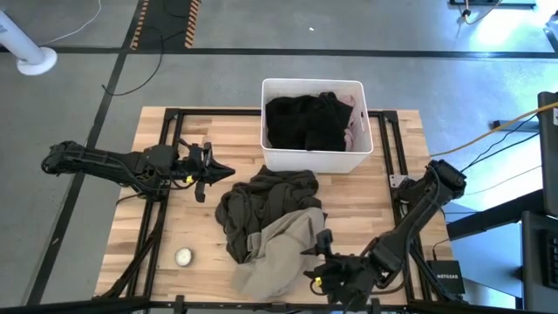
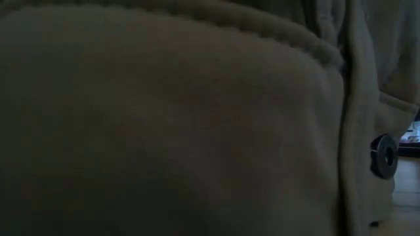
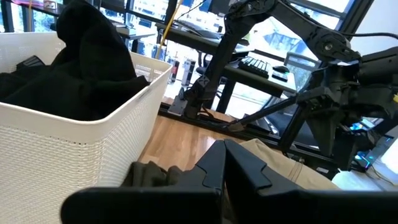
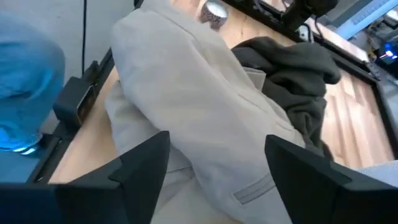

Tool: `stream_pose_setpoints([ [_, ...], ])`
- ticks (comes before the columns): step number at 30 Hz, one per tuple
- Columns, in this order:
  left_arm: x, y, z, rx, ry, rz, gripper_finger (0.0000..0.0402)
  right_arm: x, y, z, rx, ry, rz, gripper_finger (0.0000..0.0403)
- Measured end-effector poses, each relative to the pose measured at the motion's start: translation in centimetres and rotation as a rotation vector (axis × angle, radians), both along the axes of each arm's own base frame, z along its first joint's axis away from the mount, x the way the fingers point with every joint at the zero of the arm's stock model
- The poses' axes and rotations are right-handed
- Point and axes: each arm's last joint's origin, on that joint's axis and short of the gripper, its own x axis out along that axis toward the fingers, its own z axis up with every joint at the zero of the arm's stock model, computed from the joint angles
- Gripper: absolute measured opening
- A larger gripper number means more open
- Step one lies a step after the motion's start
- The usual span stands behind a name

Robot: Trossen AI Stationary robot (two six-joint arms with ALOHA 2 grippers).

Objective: Sort clothes
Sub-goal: Put the light brown shorts into the white laundry bin

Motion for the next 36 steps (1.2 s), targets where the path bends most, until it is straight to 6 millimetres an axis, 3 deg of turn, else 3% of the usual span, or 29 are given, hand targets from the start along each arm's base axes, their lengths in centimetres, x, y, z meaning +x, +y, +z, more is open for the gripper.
stream_pose_setpoints([
  [6, 0.0, 0.0, 0.0, -0.011, 0.000, 0.001, 0.0000, 1.4, -1.1, -0.4, 0.093, 0.096, 0.038, 0.0330],
  [10, 0.0, 0.0, -0.1, -0.014, 0.005, 0.001, 0.0000, 2.5, -1.6, -1.7, 0.041, 0.127, 0.034, 0.0342],
  [19, 0.0, 0.0, -0.1, -0.011, 0.008, 0.001, 0.0000, 3.9, -2.3, -6.3, -0.059, 0.347, 0.048, 0.0344],
  [28, 0.0, 0.0, 0.0, -0.014, 0.003, 0.001, 0.0000, 5.3, -4.6, -9.8, -0.185, 0.486, -0.004, 0.0344],
  [36, 0.0, 0.0, 0.0, -0.006, 0.003, 0.000, 0.0000, 6.5, -6.6, -13.2, -0.078, 0.607, -0.006, 0.0324],
])
